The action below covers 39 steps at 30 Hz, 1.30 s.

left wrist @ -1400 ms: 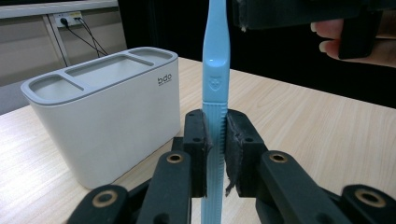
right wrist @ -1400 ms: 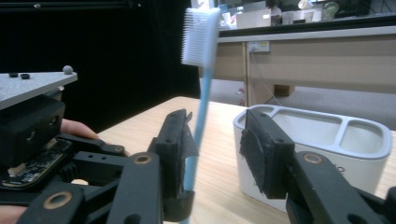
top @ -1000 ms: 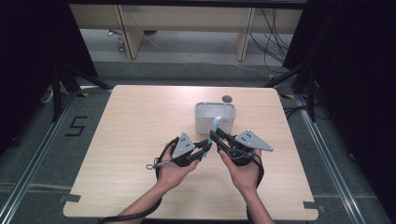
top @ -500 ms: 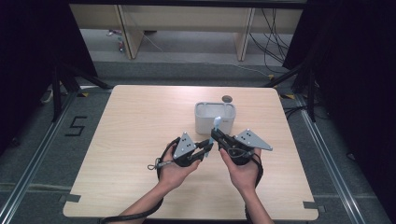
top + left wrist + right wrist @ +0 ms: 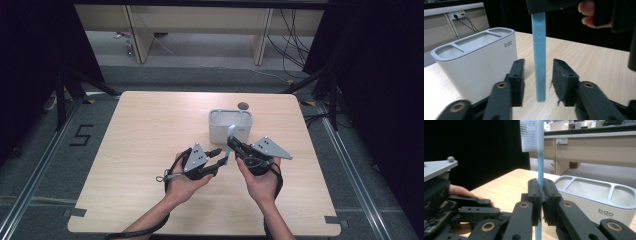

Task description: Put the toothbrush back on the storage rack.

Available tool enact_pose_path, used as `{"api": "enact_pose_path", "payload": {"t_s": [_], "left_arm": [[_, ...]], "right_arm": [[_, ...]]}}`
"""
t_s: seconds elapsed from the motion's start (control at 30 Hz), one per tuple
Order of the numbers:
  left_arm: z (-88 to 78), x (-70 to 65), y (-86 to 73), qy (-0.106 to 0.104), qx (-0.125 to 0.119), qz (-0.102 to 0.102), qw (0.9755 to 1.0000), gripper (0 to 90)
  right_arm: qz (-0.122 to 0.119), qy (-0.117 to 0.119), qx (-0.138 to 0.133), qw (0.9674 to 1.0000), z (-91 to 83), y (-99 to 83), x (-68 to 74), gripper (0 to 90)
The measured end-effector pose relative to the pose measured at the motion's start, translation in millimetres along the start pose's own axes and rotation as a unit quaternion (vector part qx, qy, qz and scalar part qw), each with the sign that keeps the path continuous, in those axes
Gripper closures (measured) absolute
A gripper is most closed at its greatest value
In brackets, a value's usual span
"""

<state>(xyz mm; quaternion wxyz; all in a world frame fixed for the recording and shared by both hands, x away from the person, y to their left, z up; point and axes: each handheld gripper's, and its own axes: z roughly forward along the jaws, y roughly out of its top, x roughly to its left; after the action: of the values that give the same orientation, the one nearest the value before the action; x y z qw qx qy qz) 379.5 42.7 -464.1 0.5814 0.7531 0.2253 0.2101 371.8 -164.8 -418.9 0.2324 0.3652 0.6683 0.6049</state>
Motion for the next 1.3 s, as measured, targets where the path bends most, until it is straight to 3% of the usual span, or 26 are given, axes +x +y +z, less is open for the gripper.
{"api": "enact_pose_path", "payload": {"t_s": [0.1, 0.2, 0.23, 0.3, 0.33, 0.47, 0.53, 0.7, 0.83, 0.93, 1.17, 1.27, 1.3], "left_arm": [[-8.5, 3.2, -3.2, -0.003, 0.009, 0.009, 0.9999, 48.1], [-14.6, 6.9, -6.3, 0.005, 0.014, 0.016, 0.9998, 44.3], [-16.9, 8.4, -7.6, 0.007, 0.015, 0.014, 0.9998, 42.6], [-23.8, 13.7, -12.5, 0.012, 0.020, 0.010, 0.9997, 40.8], [-27.4, 16.0, -14.9, 0.016, 0.025, 0.010, 0.9995, 40.5], [-38.8, 24.7, -24.2, 0.026, 0.033, 0.005, 0.9991, 40.5], [-45.8, 29.8, -29.2, 0.033, 0.036, 0.000, 0.9988, 40.5], [-62.6, 41.3, -41.8, 0.054, 0.040, -0.011, 0.9977, 40.4], [-73.7, 48.6, -48.6, 0.070, 0.038, -0.012, 0.9967, 40.2], [-80.5, 53.1, -52.5, 0.077, 0.035, -0.011, 0.9963, 40.1], [-104.8, 65.7, -67.1, 0.113, 0.030, -0.031, 0.9927, 39.6], [-113.7, 73.1, -73.8, 0.130, 0.022, -0.028, 0.9909, 39.5], [-115.8, 74.5, -75.8, 0.134, 0.021, -0.031, 0.9902, 39.4]], "right_arm": [[-0.003, -0.005, -0.001, 1.0000, -2.0, 1.8, -1.8, 86.1], [-0.003, -0.009, -0.002, 1.0000, -2.8, 2.8, -1.7, 86.1], [-0.014, -0.013, -0.008, 0.9998, -3.7, 3.8, -3.6, 86.1], [0.002, -0.016, -0.003, 0.9999, -5.9, 4.9, -2.1, 86.1], [-0.018, -0.016, -0.005, 0.9997, -6.3, 6.0, -5.6, 86.2], [-0.008, -0.024, -0.006, 0.9997, -7.6, 7.0, -5.3, 86.1], [-0.024, -0.022, -0.009, 0.9994, -7.5, 7.9, -7.9, 86.1], [-0.031, -0.030, -0.008, 0.9990, -9.1, 10.3, -10.6, 86.1], [-0.019, -0.029, -0.007, 0.9994, -10.6, 12.8, -9.9, 86.1], [-0.028, -0.033, -0.011, 0.9990, -10.7, 14.5, -12.0, 86.1], [-0.027, -0.036, -0.009, 0.9989, -11.6, 18.7, -14.7, 86.1], [-0.025, -0.045, -0.011, 0.9986, -11.9, 20.2, -14.6, 86.1], [-0.041, -0.048, -0.019, 0.9978, -11.1, 21.4, -17.1, 86.1]]}}
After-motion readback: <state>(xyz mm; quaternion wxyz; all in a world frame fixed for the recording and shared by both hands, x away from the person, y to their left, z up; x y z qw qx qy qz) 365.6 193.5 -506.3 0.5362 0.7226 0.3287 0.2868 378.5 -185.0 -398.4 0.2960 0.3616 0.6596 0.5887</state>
